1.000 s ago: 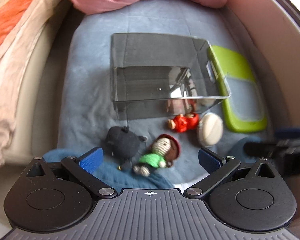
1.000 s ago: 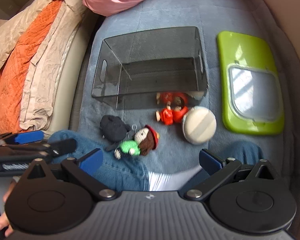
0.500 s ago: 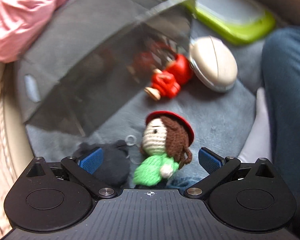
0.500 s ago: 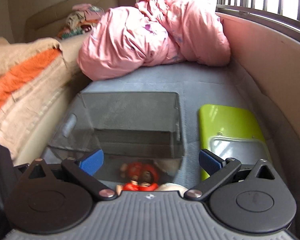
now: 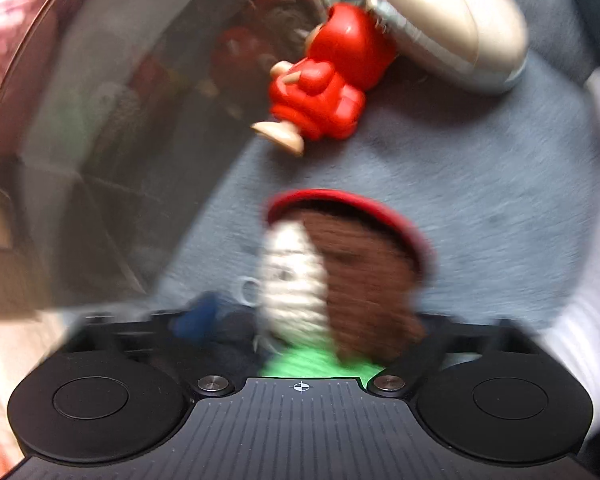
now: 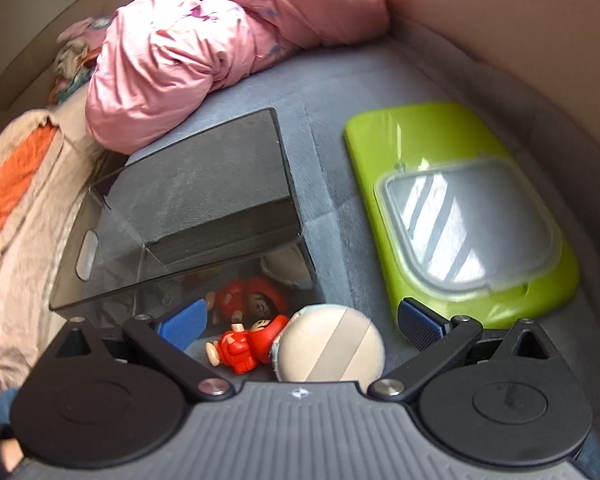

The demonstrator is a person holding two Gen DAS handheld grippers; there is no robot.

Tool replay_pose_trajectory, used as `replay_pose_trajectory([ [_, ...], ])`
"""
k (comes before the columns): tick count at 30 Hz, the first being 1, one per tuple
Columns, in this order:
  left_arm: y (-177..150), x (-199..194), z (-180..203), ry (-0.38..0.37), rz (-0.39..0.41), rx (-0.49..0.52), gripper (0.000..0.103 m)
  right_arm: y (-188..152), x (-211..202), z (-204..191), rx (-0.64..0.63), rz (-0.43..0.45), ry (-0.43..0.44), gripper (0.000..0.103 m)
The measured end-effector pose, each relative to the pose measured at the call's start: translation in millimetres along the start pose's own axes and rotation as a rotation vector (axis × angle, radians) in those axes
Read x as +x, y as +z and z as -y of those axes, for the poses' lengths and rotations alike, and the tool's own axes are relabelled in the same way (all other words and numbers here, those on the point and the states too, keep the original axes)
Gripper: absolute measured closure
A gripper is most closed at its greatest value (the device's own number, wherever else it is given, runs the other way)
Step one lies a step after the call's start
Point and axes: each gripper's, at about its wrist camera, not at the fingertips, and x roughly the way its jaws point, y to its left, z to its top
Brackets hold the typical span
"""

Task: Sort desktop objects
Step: 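Lower the left gripper onto the crochet doll and close on it, then carry the crochet doll into the clear box and open the left gripper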

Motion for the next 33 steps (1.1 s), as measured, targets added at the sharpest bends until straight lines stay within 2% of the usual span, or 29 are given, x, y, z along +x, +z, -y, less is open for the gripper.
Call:
replay_pose_trajectory([
  [1,-1.0,-2.7,-6.2,-0.044,-0.016,-0.04,0.049,-2.0,2.5,2.7,0.018,0.003,0.006,0.0],
  [6,-18.8,-35.7,-30.9,-0.124,0.016,-0.092,0.05,-11.6,16.3,15.8,0.105,0.032,0.011,0.0],
  [10,-30.0,-105.1,-69.7,-0.276,0.1,-0.173,0.05,-19.6,20.3,23.7,0.114,0.07,-0.01,0.0],
  [13,-22.1,-162.1,-113.3,-0.393,0.187,-0.272,0.05,-26.4,23.6,25.6,0.103,0.084,-0.029,0.0],
  [16,2.1,-182.5,-161.9,-0.43,0.184,-0.41,0.049,-35.2,33.0,25.8,0.111,0.069,-0.018,0.0],
  [17,12.8,-185.2,-175.5,-0.418,0.18,-0.447,0.049,-38.4,37.1,24.9,0.107,0.059,-0.013,0.0],
  [20,54.0,-166.7,-199.7,-0.308,0.141,-0.52,0.049,-44.1,40.2,15.0,0.041,0.072,-0.029,0.0],
  [24,97.9,-102.9,-220.3,-0.283,-0.003,-0.649,0.049,-45.5,39.8,16.5,0.048,0.077,0.002,0.0],
  [30,103.1,-29.7,-221.7,-0.279,-0.19,-0.756,0.049,-44.3,39.4,24.3,0.085,0.086,0.033,0.0],
  [33,97.3,-9.0,-219.8,-0.227,-0.264,-0.763,0.047,-43.6,41.6,24.0,0.078,0.078,0.043,0.0],
])
